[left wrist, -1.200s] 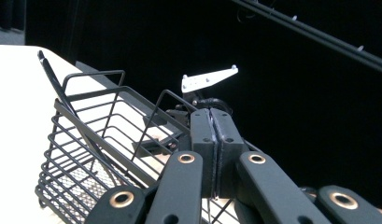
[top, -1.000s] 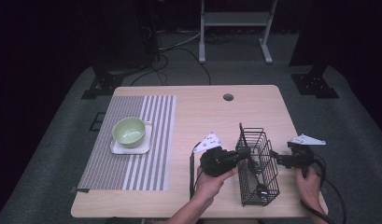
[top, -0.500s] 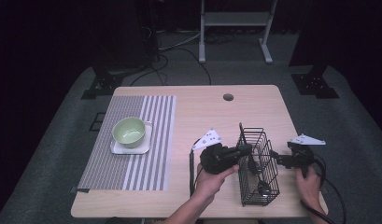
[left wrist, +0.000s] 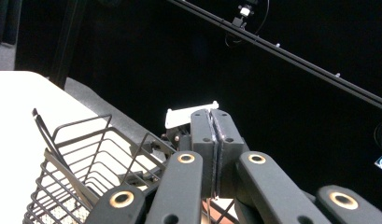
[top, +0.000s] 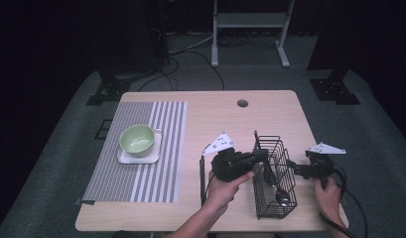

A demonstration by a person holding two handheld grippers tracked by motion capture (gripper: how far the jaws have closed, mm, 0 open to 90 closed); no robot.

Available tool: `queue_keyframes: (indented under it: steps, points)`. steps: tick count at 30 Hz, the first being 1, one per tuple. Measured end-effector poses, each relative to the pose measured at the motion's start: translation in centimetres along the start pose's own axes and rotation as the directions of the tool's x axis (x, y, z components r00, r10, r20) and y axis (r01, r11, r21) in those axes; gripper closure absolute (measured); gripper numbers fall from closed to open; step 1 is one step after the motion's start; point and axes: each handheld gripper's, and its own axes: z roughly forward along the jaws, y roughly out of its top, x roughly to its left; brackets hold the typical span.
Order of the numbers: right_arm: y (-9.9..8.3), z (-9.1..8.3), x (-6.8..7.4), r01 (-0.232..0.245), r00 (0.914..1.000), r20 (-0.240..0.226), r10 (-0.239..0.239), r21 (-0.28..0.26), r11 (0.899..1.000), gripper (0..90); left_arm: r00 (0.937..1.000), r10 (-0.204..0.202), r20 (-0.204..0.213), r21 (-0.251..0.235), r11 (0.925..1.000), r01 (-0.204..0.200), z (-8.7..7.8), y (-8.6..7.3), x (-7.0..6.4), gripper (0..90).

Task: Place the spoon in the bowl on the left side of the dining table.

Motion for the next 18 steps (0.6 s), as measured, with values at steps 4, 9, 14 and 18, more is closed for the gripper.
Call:
queue_keyframes:
  steps: [4, 9, 14, 18]
  points:
    - [0.0, 0.0, 0.0, 0.000, 1.0000, 0.000, 0.000, 0.000, 1.000, 12.4, 1.0000, 0.004, 0.002, -0.007, 1.0000, -0.004, -0.1, 0.5, -0.1, 89.8]
    - [0.0, 0.0, 0.0, 0.001, 1.0000, 0.000, -0.001, 0.002, 1.000, 12.4, 1.0000, 0.004, 0.004, -0.017, 0.9998, -0.004, -0.2, 1.0, -0.3, 89.8]
    - [0.0, 0.0, 0.0, 0.001, 1.0000, 0.000, -0.001, 0.002, 1.000, 12.3, 1.0000, 0.003, 0.007, -0.028, 0.9996, -0.003, -0.4, 1.4, -0.4, 89.8]
    - [0.0, 0.0, 0.0, 0.001, 1.0000, 0.000, -0.001, 0.003, 1.000, 12.3, 1.0000, 0.004, 0.006, -0.035, 0.9994, -0.004, -0.5, 1.8, -0.5, 89.8]
